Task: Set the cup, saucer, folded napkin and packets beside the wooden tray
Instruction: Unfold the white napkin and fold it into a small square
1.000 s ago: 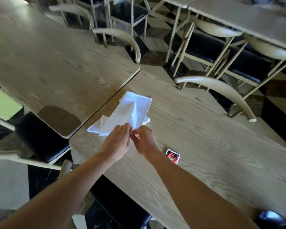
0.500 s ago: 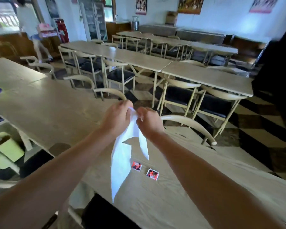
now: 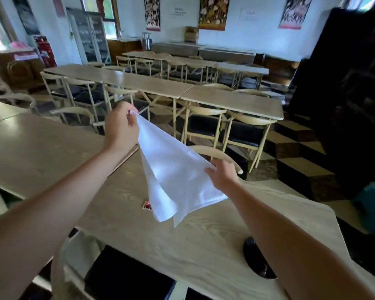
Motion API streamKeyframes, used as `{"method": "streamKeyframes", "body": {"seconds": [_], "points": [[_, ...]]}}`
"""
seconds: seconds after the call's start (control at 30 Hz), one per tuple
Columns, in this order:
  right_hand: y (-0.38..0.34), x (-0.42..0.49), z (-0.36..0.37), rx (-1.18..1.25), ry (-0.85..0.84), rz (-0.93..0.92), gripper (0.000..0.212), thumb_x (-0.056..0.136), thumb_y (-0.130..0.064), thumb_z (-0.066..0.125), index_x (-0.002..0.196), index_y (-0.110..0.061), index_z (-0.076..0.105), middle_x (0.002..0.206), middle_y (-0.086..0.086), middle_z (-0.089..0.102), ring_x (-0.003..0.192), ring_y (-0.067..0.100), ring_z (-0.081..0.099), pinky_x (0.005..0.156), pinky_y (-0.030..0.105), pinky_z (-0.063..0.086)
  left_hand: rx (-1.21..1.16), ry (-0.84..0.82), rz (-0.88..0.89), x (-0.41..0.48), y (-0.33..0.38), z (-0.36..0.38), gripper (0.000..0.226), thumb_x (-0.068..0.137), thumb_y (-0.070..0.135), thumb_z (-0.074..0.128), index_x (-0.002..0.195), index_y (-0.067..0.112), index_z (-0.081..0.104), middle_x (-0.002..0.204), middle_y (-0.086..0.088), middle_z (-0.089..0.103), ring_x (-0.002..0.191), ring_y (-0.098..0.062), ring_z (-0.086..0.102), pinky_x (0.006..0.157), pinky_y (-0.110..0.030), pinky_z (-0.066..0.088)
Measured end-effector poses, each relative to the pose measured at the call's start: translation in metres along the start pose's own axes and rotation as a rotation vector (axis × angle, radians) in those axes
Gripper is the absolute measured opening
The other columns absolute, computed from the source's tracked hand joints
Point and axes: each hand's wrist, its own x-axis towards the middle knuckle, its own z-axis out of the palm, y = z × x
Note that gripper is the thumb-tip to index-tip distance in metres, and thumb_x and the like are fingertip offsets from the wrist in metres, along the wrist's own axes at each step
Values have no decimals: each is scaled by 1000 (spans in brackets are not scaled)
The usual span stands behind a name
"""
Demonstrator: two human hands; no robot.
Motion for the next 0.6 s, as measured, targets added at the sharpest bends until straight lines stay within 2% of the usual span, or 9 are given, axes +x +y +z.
{"method": "streamKeyframes", "body": {"seconds": [0.1, 0.23, 0.3, 0.4, 0.5, 0.57, 0.6], "points": [[38, -3, -14, -91, -12, 78, 18, 93, -22, 58, 87, -9, 68, 75, 7, 57, 77, 30, 58, 65, 31, 41, 45, -65, -99, -16, -14, 13, 18, 90, 7, 48, 94, 9, 65, 89, -14, 70, 81, -32, 63, 70, -35, 47], [55, 6, -33, -271, 7, 95, 21, 96, -28, 55, 97, -12, 70, 84, 11, 65, 81, 33, 64, 67, 31, 47, 65, -140, -133, -16, -22, 35, 18, 86, 7, 52, 88, 13, 69, 83, -13, 72, 78, -32, 65, 70, -38, 51], [48, 18, -49, -352, 67, 65, 26, 96, -32, 56, 86, -11, 68, 83, 11, 66, 77, 34, 64, 66, 33, 51, 30, -140, -206, -5, -22, 47, 19, 87, 9, 50, 85, 17, 67, 79, -11, 71, 75, -30, 68, 67, -37, 54], [31, 41, -82, -419, 174, 22, 36, 96, -38, 56, 77, -7, 63, 73, 9, 61, 65, 30, 56, 58, 31, 42, -203, -108, -380, 23, -17, 61, 19, 88, 12, 46, 82, 21, 61, 77, -12, 67, 69, -31, 73, 57, -39, 59], [18, 57, -111, -505, 265, -31, 39, 97, -39, 53, 77, -7, 61, 71, 9, 61, 64, 32, 56, 57, 31, 40, -315, -70, -382, 45, -15, 65, 16, 78, 19, 47, 72, 29, 58, 70, -3, 68, 71, -27, 74, 69, -49, 60], [19, 60, -120, -493, 322, -57, 36, 97, -34, 53, 76, -6, 61, 70, 11, 62, 65, 34, 58, 56, 31, 38, -353, -54, -344, 48, -11, 65, 22, 82, 17, 45, 69, 31, 56, 69, 2, 66, 71, -24, 73, 74, -52, 59], [21, 59, -121, -492, 340, -62, 32, 97, -30, 54, 76, -6, 62, 71, 12, 63, 65, 35, 59, 54, 30, 36, -361, -39, -325, 46, -8, 66, 22, 85, 17, 45, 71, 30, 56, 70, -3, 66, 71, -24, 73, 74, -52, 59]]}}
